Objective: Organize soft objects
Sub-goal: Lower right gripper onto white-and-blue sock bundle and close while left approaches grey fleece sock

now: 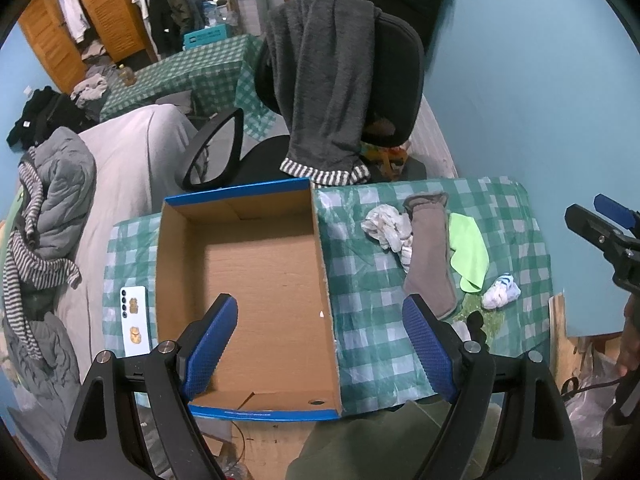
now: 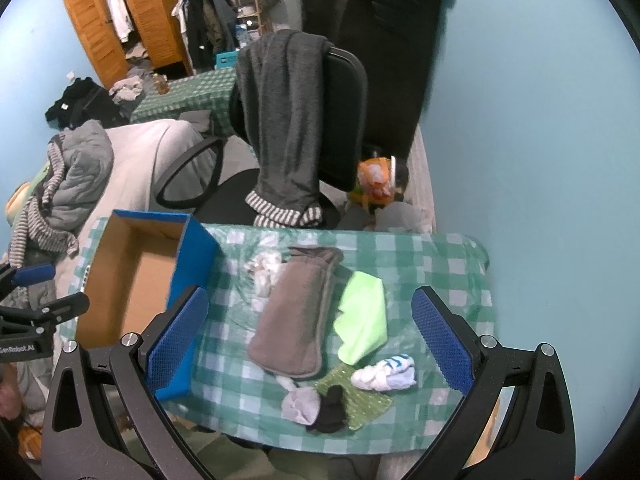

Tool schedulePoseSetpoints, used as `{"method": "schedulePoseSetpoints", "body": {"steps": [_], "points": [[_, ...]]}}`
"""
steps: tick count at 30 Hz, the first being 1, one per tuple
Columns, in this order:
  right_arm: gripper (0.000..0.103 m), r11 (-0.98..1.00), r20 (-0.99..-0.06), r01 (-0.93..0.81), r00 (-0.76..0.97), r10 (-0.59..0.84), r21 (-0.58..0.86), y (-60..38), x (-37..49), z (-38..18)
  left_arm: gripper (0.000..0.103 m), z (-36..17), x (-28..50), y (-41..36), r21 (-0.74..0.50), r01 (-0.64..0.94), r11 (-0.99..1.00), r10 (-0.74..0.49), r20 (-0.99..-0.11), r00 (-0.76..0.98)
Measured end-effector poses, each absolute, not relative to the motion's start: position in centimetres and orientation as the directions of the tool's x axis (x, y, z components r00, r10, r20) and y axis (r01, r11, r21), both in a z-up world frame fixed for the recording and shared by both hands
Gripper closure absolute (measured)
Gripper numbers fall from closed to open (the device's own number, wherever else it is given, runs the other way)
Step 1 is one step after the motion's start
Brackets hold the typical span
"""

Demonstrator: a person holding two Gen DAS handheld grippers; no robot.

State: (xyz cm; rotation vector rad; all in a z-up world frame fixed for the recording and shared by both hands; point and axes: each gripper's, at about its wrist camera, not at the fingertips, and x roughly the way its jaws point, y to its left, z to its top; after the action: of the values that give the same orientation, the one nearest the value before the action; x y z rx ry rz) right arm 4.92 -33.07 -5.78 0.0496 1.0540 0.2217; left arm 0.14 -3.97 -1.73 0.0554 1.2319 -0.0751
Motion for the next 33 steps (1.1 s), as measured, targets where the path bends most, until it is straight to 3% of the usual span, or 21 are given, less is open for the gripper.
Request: {"method": "schedulePoseSetpoints", "body": {"steps": [33], "points": [[0.002,0.985,-0.937,-0.004,0.308,0.165,0.172,-43.3,4.5,-16.8,0.017,-9.1,4.2,-13.0,-0.032,0.206,0.978,-0.071,-0.98,0.183]]}}
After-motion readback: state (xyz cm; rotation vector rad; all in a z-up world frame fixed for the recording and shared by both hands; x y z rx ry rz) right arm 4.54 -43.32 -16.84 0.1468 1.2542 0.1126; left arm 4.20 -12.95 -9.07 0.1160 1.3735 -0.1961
